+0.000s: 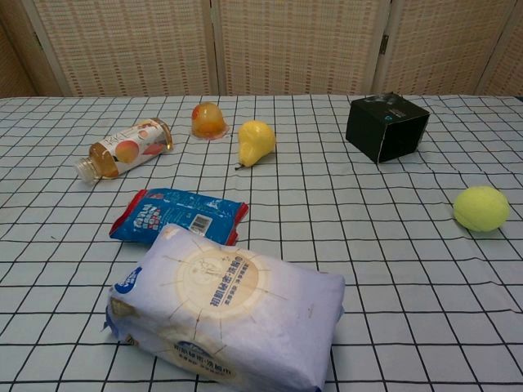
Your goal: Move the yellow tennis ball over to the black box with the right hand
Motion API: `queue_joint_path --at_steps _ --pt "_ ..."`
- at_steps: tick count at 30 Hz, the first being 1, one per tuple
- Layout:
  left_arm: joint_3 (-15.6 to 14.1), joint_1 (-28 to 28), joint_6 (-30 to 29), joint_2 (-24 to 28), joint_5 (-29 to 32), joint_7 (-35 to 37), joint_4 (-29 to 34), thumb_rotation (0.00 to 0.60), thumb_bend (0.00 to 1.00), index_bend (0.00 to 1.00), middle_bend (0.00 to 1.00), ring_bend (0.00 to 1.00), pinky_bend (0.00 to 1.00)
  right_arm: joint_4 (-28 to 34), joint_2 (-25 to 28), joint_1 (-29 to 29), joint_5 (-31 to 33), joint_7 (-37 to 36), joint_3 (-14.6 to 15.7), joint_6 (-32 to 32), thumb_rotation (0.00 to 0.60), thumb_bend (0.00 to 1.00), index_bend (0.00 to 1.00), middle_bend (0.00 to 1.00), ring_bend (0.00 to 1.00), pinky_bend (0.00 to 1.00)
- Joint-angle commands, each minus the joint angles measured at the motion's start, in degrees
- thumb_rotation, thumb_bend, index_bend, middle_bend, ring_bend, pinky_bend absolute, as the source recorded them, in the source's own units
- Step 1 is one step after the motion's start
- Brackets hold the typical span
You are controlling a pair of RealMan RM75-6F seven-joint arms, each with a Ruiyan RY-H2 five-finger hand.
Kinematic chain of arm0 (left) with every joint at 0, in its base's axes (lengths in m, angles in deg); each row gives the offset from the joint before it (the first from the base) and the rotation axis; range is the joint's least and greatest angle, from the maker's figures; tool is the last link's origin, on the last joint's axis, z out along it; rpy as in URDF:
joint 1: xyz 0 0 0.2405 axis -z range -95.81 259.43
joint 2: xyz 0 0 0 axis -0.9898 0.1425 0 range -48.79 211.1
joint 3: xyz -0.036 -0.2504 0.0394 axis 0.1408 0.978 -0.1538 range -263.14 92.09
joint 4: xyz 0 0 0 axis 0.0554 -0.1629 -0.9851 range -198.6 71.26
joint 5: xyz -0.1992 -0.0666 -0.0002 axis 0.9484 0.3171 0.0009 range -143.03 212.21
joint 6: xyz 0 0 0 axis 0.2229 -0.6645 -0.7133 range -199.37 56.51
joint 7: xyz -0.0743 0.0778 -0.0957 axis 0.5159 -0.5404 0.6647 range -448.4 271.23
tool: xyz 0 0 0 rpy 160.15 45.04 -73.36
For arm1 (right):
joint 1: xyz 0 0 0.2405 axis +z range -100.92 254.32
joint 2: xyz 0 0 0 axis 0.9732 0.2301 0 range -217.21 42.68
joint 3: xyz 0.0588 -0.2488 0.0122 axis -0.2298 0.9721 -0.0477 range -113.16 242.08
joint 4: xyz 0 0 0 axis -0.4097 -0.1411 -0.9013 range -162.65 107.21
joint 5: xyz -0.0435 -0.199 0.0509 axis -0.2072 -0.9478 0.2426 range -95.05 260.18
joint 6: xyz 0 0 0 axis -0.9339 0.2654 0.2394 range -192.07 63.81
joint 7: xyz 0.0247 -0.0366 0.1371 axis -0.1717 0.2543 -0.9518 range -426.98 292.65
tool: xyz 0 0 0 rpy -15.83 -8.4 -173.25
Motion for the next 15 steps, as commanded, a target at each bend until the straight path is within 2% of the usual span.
queue_joint_path --at_steps 1,15 --pt "0.0 0.0 -0.1 0.0 -0.2 0.0 0.0 0.6 0.43 0.2 0.21 0.24 0.43 -0.1 0.0 0.0 0.0 0.1 0.0 0.0 0.6 0.22 0.1 0.12 0.0 0.17" --pt "-0.2 0.2 0.3 0.0 -0.3 0.5 -0.1 0.6 0.43 0.2 0.21 0.24 0.43 -0.8 -0.3 0.2 -1.3 -1.2 0.5 -0.3 0.6 0.22 0.09 0.12 0.0 0.17"
